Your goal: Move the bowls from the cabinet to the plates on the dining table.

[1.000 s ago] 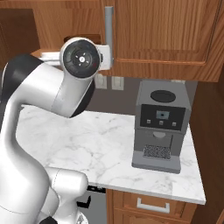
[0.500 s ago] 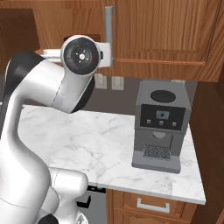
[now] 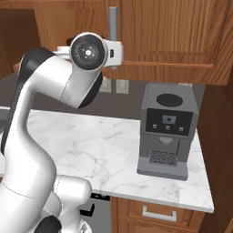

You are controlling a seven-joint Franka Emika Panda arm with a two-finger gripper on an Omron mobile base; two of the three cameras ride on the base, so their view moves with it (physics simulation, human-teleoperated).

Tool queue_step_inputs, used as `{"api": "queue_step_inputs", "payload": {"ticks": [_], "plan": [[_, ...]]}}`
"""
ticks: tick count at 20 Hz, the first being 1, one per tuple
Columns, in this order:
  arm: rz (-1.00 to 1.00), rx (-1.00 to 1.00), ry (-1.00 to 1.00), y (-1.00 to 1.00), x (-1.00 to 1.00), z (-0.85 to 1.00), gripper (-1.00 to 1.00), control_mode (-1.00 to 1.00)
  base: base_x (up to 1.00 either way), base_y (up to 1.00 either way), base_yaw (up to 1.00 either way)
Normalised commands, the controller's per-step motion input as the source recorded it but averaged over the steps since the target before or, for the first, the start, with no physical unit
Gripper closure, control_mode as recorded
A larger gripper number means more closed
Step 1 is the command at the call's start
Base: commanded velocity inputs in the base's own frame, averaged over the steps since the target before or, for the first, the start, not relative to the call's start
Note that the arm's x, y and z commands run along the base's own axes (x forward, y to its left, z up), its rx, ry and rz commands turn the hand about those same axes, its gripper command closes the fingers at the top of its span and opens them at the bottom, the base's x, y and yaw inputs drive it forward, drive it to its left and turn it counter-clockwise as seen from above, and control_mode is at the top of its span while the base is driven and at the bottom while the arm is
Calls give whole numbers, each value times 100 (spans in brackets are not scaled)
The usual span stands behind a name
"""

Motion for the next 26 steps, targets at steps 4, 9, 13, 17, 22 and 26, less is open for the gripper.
{"api": "queue_step_inputs", "payload": {"ticks": [4,9,13,17,22,26], "plan": [[-2,0,0,-5,1,0,-100,-100,0,0,0],[-6,0,0,-10,13,0,-100,-100,0,0,0],[-19,0,0,-14,16,0,-100,-100,0,0,0],[-7,0,-1,0,2,0,-100,-100,0,0,0],[0,0,0,0,17,0,-100,-100,0,0,0],[0,0,0,0,41,-3,-100,-100,0,0,0]]}}
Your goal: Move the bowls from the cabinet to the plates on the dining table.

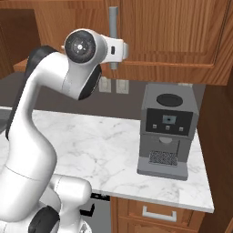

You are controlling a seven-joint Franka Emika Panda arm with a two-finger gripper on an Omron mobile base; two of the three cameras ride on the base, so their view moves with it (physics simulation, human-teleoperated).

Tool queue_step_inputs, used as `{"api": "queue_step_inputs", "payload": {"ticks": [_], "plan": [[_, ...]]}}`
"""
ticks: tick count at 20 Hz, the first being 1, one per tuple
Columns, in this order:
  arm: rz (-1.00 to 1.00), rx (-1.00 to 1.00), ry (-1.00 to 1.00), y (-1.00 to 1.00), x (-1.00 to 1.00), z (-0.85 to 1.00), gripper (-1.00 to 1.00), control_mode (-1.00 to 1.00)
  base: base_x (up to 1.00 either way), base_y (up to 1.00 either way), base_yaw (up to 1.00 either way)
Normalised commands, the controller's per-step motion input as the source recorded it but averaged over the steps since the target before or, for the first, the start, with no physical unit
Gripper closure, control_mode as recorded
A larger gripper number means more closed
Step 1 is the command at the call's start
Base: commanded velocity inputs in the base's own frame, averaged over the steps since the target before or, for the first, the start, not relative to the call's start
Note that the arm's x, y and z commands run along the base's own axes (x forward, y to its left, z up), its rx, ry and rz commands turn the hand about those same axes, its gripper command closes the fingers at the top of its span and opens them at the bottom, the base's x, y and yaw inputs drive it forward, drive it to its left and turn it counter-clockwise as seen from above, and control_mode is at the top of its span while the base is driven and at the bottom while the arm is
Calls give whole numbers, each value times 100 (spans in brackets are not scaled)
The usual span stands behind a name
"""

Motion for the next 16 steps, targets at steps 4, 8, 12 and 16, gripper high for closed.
{"api": "queue_step_inputs", "payload": {"ticks": [4,8,12,16], "plan": [[0,0,3,-3,49,-5,-100,-100,0,0,0],[0,0,2,-2,51,-7,-100,-100,0,0,0],[-2,0,2,-13,54,-8,-100,-100,0,0,0],[-1,0,1,-24,53,-10,-100,-100,0,0,0]]}}
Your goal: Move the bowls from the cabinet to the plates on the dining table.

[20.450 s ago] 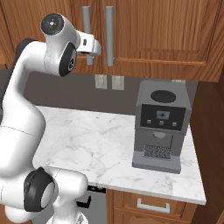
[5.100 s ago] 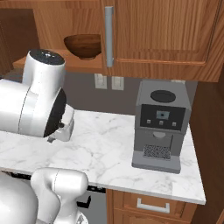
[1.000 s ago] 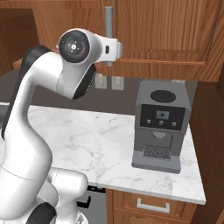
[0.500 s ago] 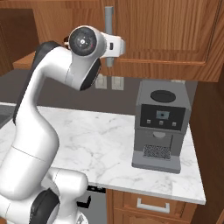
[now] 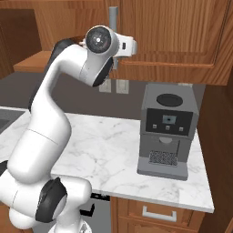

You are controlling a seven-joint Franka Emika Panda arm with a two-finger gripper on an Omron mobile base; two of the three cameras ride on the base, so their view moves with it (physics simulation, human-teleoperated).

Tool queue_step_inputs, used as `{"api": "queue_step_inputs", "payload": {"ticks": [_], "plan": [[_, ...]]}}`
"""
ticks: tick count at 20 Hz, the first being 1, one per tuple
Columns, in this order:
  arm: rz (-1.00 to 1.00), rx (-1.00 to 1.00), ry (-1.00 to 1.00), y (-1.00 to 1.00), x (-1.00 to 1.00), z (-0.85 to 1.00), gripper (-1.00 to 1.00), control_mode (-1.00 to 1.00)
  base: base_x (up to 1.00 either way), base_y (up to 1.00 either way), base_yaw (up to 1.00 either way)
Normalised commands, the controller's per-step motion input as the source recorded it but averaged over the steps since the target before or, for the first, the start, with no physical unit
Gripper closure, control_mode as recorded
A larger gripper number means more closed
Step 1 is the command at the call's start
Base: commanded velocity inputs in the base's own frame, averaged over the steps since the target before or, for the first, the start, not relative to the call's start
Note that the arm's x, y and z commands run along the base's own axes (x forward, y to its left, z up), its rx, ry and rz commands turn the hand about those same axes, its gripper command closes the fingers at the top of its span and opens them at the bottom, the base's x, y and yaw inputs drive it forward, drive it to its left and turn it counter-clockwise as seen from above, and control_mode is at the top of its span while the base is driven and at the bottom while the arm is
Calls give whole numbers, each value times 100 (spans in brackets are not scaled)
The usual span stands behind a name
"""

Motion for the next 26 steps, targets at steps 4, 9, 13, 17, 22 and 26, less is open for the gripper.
{"api": "queue_step_inputs", "payload": {"ticks": [4,9,13,17,22,26], "plan": [[-1,1,0,-21,53,-8,-100,-100,0,0,0],[0,0,0,-4,42,-11,-100,-100,0,0,0],[0,0,0,0,35,-15,-100,-100,0,0,0],[0,-2,0,3,35,-12,-100,-100,0,0,0],[0,0,0,0,4,-1,100,-100,0,0,0],[0,0,0,0,0,0,100,-100,0,0,0]]}}
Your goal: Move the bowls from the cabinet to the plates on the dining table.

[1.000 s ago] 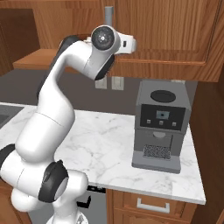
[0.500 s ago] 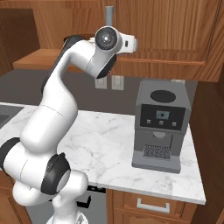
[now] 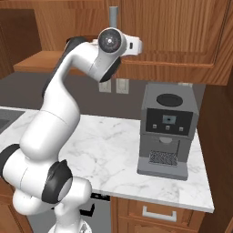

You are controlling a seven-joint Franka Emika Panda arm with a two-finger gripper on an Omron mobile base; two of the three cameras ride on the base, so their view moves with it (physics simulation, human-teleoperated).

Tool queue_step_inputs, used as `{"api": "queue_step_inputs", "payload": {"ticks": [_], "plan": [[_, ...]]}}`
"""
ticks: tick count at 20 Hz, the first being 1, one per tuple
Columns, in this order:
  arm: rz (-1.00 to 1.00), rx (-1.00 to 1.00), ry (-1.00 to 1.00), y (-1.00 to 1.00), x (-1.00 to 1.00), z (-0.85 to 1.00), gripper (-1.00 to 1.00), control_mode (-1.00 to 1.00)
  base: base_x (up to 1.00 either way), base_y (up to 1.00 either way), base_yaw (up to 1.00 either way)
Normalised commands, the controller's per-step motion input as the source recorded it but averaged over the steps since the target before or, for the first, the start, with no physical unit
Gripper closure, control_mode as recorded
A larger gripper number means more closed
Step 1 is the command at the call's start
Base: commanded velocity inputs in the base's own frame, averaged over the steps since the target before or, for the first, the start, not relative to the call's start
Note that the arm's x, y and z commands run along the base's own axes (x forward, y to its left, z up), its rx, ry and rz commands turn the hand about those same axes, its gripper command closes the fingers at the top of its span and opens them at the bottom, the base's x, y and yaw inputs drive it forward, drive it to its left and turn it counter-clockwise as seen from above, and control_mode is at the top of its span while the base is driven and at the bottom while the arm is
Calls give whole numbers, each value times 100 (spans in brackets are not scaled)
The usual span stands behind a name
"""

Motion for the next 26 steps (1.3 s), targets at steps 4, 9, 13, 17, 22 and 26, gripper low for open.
{"api": "queue_step_inputs", "payload": {"ticks": [4,9,13,17,22,26], "plan": [[0,0,0,-10,0,0,100,-100,0,0,0],[0,0,0,-36,-3,3,100,-100,0,0,0],[0,0,0,-56,-11,6,100,-100,0,0,0],[-1,0,0,-67,-17,13,100,-100,0,0,0],[-1,2,0,-80,-24,14,100,-100,0,0,0],[-3,4,0,-84,-28,15,100,-100,0,0,0]]}}
